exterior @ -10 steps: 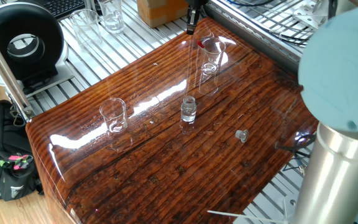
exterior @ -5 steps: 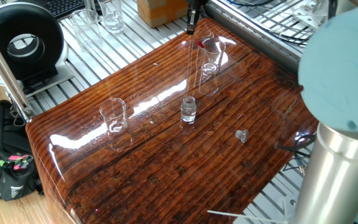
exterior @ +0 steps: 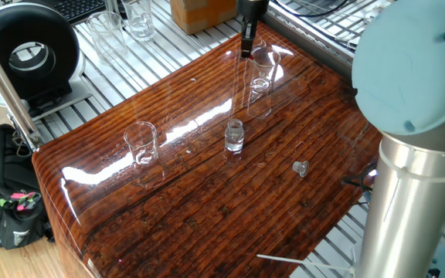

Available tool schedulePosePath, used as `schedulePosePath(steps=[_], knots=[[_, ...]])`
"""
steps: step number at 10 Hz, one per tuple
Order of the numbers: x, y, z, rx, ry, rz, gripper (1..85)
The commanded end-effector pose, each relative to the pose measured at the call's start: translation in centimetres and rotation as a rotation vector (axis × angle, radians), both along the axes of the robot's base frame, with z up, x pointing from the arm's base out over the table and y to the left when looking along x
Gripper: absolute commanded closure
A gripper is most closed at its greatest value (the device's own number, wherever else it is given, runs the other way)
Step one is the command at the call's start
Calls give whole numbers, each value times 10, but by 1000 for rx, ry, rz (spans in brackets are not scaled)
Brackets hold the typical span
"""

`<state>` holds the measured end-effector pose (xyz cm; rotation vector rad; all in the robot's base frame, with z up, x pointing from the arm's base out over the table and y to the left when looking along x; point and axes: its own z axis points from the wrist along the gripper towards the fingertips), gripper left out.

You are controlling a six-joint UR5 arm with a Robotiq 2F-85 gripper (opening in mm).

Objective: Transfer liquid using a dropper

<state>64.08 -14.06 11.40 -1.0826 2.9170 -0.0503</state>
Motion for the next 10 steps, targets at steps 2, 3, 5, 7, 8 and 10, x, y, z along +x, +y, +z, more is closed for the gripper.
schedulePosePath(steps=[2, 3, 5, 7, 8, 10], knots=[[2, 14, -5, -20, -11, -22, 500], [3, 13, -8, -36, -11, -14, 500], [3, 7, -9, -65, -8, 12, 500], [3, 3, -10, -81, -7, 24, 500], [2, 2, -10, -84, -2, 24, 500], [1, 2, -10, -88, 4, 21, 507]])
